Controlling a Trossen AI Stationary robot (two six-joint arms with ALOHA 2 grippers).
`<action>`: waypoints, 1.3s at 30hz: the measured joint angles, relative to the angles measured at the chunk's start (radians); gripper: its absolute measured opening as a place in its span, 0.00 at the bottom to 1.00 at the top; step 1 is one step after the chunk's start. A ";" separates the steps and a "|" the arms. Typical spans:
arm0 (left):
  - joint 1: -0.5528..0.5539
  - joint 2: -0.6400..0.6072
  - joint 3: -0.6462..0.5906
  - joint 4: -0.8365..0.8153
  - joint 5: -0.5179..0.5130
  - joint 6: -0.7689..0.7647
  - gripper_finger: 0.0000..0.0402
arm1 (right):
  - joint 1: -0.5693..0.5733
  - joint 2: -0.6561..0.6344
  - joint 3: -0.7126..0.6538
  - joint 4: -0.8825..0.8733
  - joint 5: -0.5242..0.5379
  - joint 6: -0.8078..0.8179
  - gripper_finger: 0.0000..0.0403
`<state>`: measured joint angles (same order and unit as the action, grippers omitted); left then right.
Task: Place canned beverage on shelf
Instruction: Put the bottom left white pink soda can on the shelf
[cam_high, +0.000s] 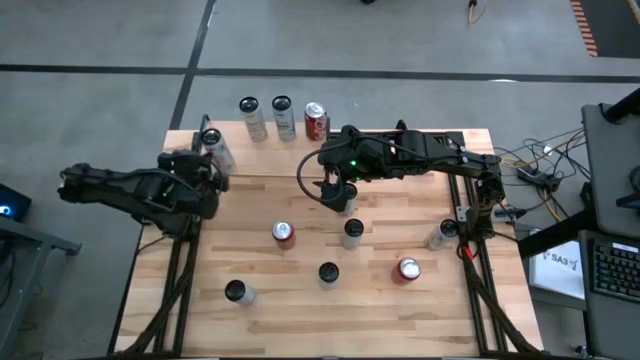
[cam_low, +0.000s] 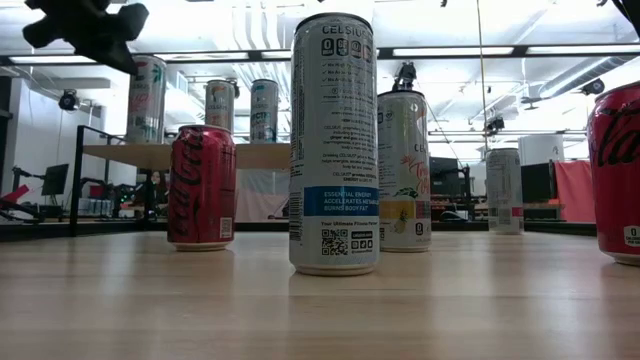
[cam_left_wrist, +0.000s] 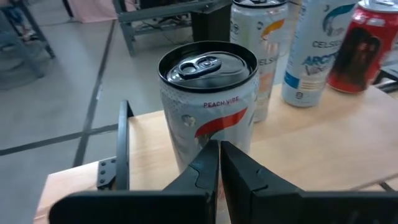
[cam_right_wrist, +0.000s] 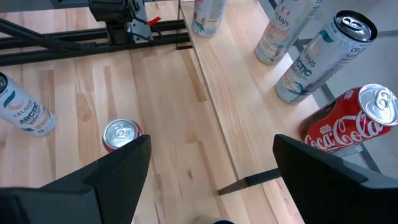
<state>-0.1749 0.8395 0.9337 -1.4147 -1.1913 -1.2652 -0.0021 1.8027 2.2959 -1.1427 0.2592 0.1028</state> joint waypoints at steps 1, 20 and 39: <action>0.006 0.007 0.000 0.000 -0.003 0.001 0.00 | 0.000 0.000 0.000 0.000 0.000 0.000 0.81; 0.084 0.050 0.024 0.070 0.085 0.115 0.00 | 0.000 0.000 0.000 -0.001 0.000 0.001 0.81; 0.261 0.358 0.565 -0.120 0.604 0.887 0.00 | 0.000 0.000 0.000 -0.005 -0.001 -0.004 0.81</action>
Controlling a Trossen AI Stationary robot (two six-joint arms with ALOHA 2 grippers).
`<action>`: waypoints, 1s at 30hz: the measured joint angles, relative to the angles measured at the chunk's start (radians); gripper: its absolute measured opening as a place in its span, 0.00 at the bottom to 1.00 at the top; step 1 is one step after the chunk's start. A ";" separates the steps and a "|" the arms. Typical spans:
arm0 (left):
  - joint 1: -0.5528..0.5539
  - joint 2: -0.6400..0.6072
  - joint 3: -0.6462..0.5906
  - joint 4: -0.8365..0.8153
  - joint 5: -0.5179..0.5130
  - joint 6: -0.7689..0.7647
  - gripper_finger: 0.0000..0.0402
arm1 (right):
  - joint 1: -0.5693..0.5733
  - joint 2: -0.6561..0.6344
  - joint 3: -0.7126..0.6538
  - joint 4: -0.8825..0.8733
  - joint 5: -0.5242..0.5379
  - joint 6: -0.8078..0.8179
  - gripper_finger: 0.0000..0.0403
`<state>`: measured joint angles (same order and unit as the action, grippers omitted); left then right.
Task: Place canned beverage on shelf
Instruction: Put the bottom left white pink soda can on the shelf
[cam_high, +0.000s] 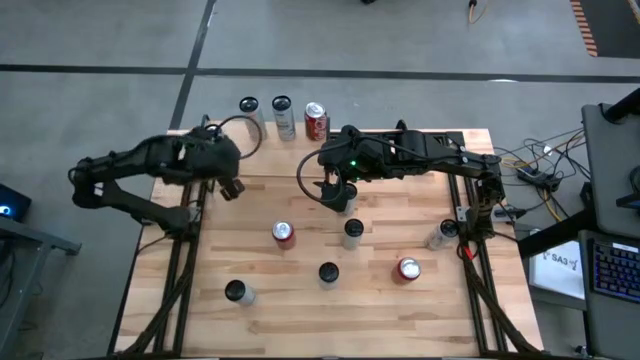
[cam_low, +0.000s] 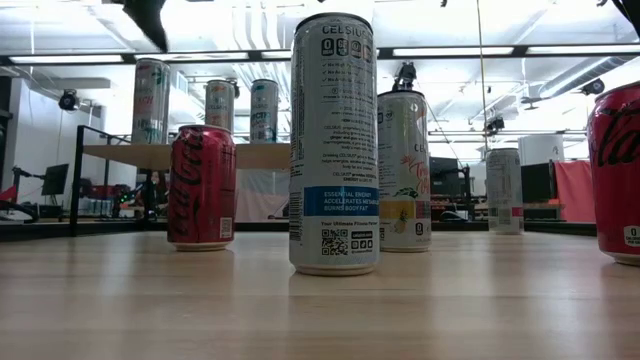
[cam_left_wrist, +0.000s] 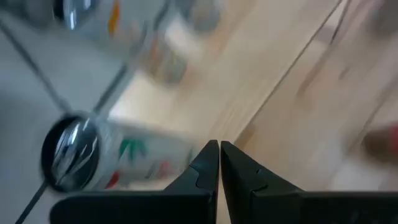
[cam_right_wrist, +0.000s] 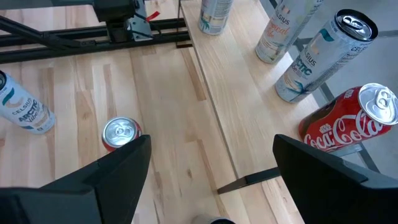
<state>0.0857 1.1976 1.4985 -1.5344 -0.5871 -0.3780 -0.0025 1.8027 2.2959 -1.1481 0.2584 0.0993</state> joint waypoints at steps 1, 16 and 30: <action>0.031 0.019 0.018 -0.038 0.023 0.006 0.00 | 0.000 0.000 0.000 0.000 -0.001 -0.002 0.81; 0.358 0.068 0.020 -0.036 0.106 0.187 0.00 | 0.000 0.000 0.000 -0.026 -0.004 -0.007 0.81; 0.381 0.065 0.020 0.050 0.051 0.246 0.00 | 0.000 0.000 0.000 -0.024 -0.004 -0.021 0.81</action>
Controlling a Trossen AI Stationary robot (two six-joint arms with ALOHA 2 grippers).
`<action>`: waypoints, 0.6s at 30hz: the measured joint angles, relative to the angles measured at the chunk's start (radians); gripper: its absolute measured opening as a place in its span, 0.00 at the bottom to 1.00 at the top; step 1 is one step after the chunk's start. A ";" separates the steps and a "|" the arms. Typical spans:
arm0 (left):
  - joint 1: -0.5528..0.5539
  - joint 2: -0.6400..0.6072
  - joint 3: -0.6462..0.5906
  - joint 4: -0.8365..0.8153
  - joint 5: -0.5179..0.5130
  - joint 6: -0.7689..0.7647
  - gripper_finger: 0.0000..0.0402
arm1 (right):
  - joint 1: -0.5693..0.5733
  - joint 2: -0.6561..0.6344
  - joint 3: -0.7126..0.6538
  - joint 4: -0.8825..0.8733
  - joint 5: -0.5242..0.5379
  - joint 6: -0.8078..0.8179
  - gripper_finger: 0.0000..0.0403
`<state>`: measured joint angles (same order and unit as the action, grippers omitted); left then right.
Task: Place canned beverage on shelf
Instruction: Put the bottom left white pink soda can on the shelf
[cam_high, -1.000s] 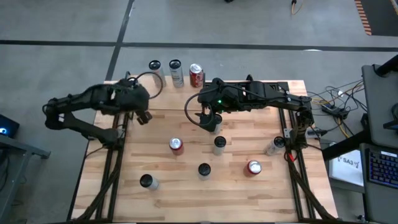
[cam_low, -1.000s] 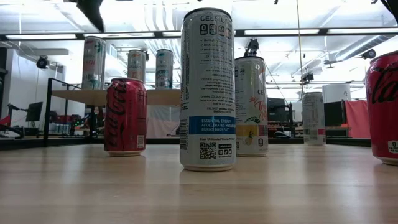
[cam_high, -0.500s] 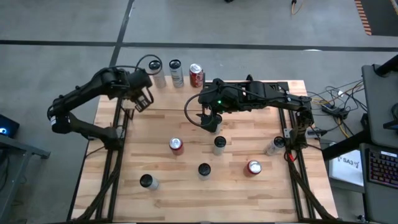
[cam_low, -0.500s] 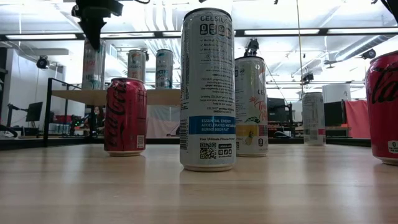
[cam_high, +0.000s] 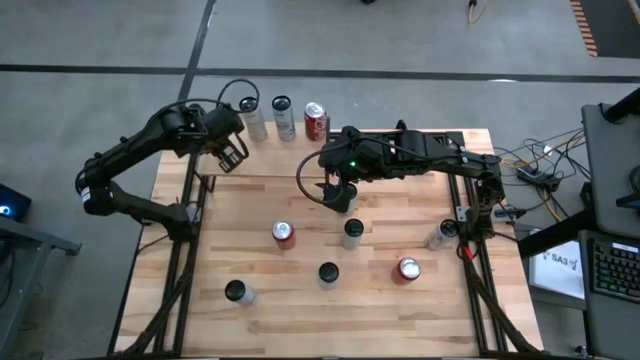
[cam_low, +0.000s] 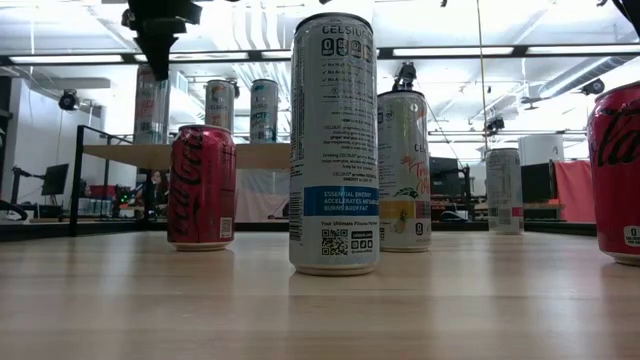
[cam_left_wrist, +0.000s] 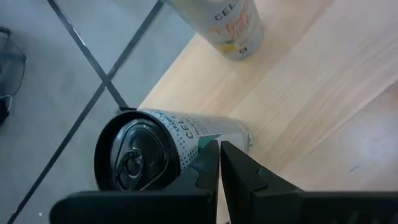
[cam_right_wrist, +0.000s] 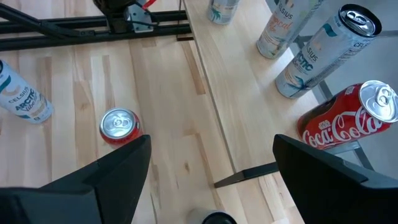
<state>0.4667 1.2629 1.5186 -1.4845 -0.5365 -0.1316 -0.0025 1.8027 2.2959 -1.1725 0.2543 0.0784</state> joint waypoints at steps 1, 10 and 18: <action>0.000 0.000 0.002 -0.001 0.001 0.000 0.00 | 0.000 0.000 0.000 0.000 0.000 0.000 0.81; -0.008 -0.003 0.143 -0.048 0.003 0.021 0.00 | 0.000 0.000 0.000 0.000 0.000 0.000 0.81; 0.014 -0.005 0.229 -0.063 -0.027 0.055 0.00 | 0.000 0.000 0.000 0.001 0.000 -0.003 0.81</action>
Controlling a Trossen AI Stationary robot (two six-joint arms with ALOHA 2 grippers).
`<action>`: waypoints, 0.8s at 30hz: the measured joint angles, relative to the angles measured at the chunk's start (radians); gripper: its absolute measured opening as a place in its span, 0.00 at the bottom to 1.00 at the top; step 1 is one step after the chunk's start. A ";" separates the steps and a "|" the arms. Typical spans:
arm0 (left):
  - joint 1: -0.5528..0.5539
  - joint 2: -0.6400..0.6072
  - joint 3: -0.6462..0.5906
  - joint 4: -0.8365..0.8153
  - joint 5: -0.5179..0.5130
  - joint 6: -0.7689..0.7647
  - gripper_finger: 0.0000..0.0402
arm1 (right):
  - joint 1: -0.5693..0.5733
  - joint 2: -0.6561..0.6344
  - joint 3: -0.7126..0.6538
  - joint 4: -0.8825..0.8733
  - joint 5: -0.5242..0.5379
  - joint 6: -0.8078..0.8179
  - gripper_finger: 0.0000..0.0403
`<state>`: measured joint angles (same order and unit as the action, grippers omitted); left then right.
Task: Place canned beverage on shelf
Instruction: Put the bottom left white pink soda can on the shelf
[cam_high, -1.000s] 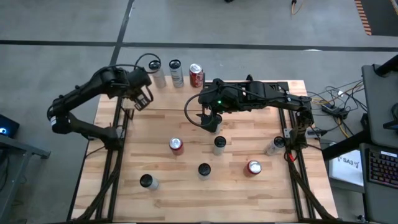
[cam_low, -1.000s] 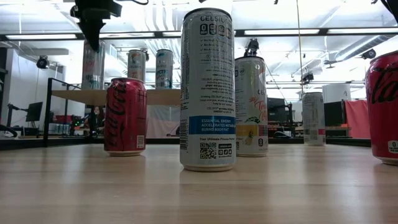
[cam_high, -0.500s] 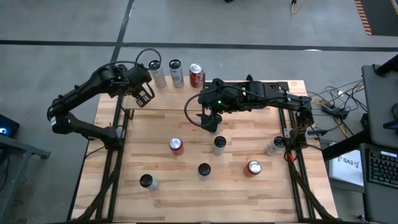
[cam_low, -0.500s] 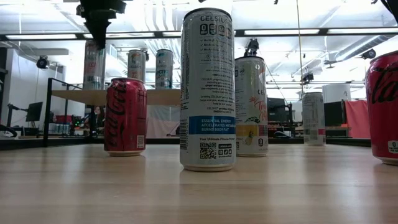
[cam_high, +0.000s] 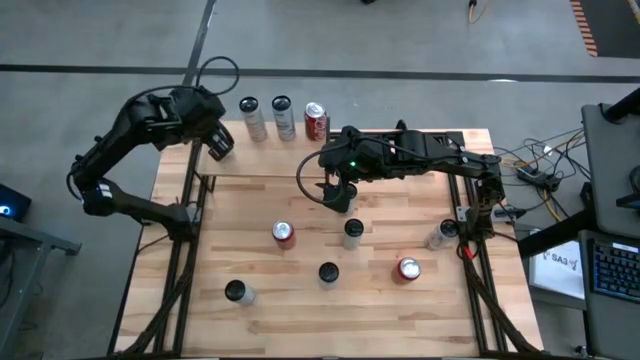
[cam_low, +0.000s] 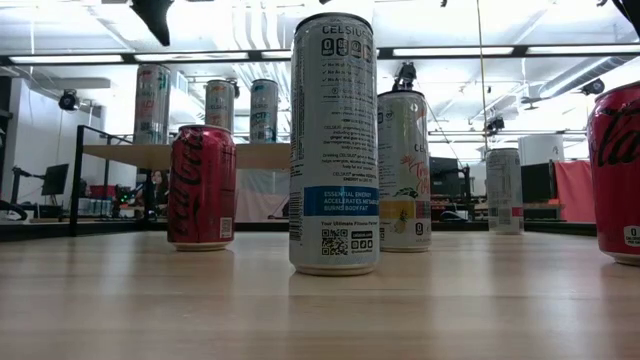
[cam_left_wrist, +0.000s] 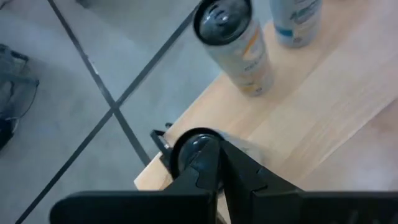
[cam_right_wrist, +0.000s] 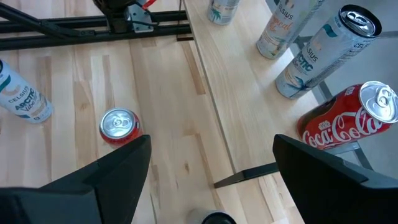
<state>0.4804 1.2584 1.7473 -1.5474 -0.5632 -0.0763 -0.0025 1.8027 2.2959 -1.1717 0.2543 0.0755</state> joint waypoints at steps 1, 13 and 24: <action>0.009 0.000 -0.006 -0.001 0.000 0.006 0.00 | 0.000 0.000 0.000 0.000 0.000 -0.001 0.81; 0.065 0.039 -0.087 -0.013 -0.002 0.016 0.00 | 0.000 0.000 0.000 -0.001 0.000 0.000 0.81; 0.065 0.056 -0.087 -0.003 -0.028 0.012 0.00 | 0.000 0.000 0.000 -0.001 0.000 0.002 0.81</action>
<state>0.5453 1.3147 1.6600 -1.5502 -0.5909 -0.0647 -0.0025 1.8027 2.2959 -1.1725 0.2545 0.0772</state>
